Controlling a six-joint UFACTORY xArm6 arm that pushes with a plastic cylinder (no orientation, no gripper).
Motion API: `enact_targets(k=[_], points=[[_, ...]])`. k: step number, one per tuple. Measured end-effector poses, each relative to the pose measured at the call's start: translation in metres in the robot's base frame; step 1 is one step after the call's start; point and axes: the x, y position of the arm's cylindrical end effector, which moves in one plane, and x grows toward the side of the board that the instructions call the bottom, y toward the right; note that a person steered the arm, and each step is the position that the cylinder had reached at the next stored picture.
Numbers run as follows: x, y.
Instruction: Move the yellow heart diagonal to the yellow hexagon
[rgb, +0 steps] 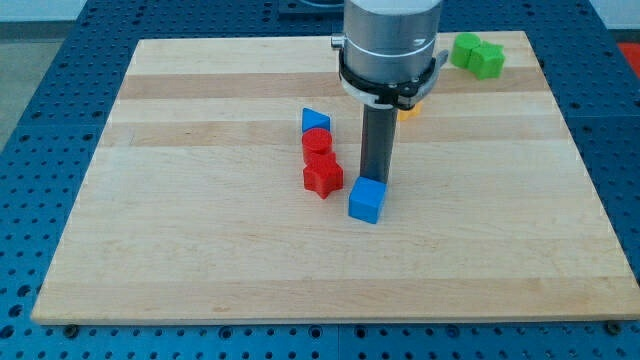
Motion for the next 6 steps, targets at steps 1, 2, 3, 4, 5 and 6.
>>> enact_targets(k=[1,2,3,4,5,6], points=[[0.002,0.000],[-0.053,0.007],[-0.108,0.006],[-0.121,0.003],[-0.140,0.047],[-0.140,0.062]])
